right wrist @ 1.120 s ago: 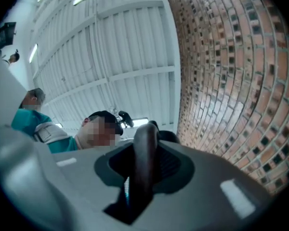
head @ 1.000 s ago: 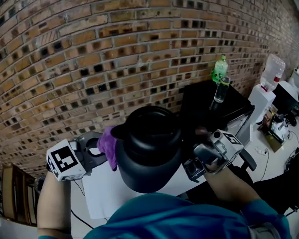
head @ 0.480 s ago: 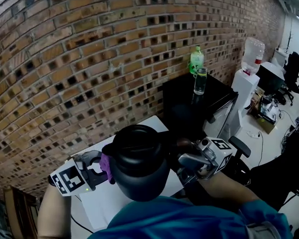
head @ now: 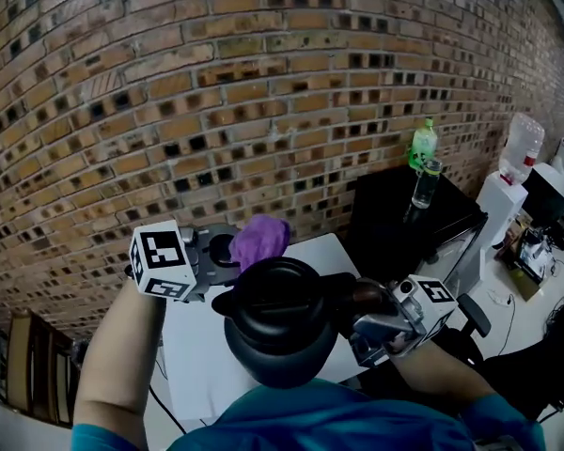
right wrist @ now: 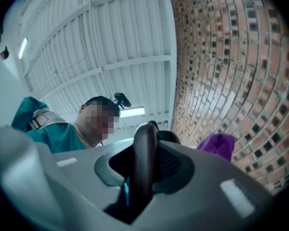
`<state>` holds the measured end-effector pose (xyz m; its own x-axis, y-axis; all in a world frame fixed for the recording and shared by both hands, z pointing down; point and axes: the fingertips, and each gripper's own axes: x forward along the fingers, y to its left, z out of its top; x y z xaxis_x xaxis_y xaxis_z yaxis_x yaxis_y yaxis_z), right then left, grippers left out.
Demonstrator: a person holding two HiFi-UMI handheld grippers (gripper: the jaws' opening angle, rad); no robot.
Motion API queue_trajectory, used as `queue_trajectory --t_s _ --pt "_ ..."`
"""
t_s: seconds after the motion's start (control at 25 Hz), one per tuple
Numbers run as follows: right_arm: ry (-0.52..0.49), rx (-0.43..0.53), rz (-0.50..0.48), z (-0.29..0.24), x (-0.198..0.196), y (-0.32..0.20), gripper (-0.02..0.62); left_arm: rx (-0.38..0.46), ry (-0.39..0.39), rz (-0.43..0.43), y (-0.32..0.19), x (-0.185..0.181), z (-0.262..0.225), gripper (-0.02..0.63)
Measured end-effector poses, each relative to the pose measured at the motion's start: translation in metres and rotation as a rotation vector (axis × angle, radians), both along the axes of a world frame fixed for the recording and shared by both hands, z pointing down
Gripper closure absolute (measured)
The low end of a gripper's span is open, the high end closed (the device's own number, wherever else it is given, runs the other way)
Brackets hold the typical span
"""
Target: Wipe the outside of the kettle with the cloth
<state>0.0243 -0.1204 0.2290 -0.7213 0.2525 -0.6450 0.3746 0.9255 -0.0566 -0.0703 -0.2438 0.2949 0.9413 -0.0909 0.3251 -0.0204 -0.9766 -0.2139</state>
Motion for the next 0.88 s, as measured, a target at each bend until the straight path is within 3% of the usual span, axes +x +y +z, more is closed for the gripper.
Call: queue_trajectory --t_s 0.24,0.36,0.48,0.68,0.88 --pt "-0.015 -0.02 -0.045 -0.008 -0.014 0.001 0.505 -0.021 -0.146 0.116 0.025 0.016 0.045 0.522" --pt "-0.043 -0.034 -0.041 -0.011 -0.004 -0.001 0.505 -0.074 -0.212 0.111 0.032 0.007 0.082 0.522" --pt "-0.069 -0.039 -0.025 -0.016 0.005 -0.004 0.505 -0.127 -0.224 0.104 0.04 -0.002 0.106 0.522" --pt "-0.068 -0.02 0.062 -0.021 0.019 -0.013 0.505 -0.153 -0.116 0.007 0.045 -0.027 0.115 0.522" --pt "-0.024 0.005 0.163 -0.018 0.029 -0.023 0.505 -0.03 0.064 -0.183 0.037 -0.057 0.058 0.522"
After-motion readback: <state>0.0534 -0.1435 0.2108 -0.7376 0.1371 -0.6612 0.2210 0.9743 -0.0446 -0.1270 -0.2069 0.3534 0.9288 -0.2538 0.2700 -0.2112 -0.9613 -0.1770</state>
